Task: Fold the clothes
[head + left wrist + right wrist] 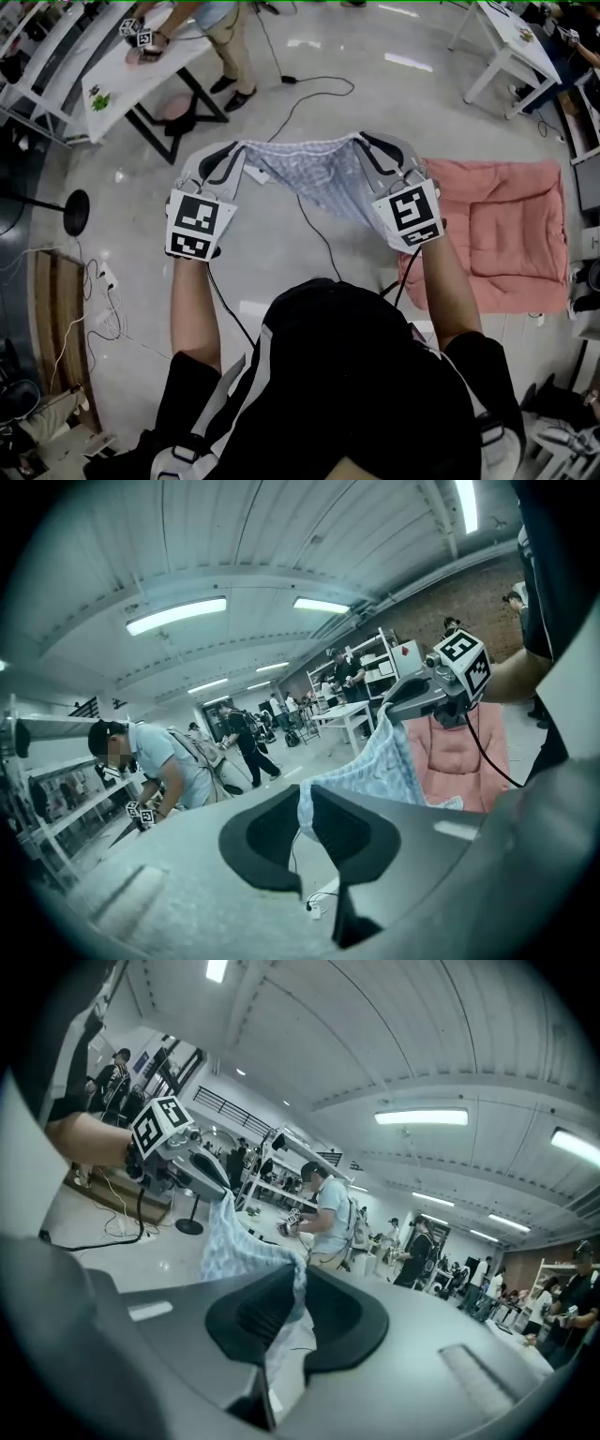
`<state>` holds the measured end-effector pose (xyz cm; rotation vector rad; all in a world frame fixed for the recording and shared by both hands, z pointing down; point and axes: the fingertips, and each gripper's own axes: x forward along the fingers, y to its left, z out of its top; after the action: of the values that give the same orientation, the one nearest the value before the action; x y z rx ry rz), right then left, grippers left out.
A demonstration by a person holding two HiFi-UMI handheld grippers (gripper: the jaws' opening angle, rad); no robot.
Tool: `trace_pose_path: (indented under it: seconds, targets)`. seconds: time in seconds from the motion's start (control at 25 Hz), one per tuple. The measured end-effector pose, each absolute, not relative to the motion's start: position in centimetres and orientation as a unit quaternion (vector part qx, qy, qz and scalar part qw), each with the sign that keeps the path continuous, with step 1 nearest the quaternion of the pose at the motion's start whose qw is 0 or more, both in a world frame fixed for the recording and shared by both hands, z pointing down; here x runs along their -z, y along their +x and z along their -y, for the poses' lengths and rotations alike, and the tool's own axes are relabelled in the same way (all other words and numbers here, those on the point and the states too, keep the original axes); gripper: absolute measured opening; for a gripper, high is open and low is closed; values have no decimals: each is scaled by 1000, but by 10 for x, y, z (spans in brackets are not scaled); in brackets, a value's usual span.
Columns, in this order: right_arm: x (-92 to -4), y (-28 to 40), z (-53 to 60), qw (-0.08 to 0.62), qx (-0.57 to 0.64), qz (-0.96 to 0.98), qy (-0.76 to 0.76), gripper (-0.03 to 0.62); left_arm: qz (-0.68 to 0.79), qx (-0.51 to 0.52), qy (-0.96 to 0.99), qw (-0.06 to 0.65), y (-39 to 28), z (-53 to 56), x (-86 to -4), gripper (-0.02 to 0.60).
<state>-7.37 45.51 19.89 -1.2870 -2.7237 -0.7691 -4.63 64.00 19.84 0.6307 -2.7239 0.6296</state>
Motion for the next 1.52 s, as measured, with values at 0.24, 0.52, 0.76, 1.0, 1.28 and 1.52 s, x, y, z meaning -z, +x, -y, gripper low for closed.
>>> trace_pose_path:
  seconds: [0.24, 0.52, 0.76, 1.0, 1.28, 1.52]
  targets:
    - [-190, -77, -502, -1, 234, 867, -441, 40, 953, -210, 182, 122, -37, -684, -174, 38]
    - [-195, -91, -495, 7, 239, 869, -432, 40, 952, -209, 190, 116, -41, -680, -174, 38]
    - [-196, -121, -467, 7, 234, 876, -421, 40, 946, -222, 205, 115, -70, -651, -169, 38]
    - [-204, -174, -432, 3, 228, 878, -421, 40, 941, -233, 207, 132, -124, -616, -178, 38]
    - [-217, -273, -351, 20, 230, 875, -426, 40, 940, -223, 209, 149, -219, -537, -195, 38]
    - [-220, -357, -257, 35, 247, 883, -398, 40, 936, -190, 251, 155, -306, -445, -206, 38]
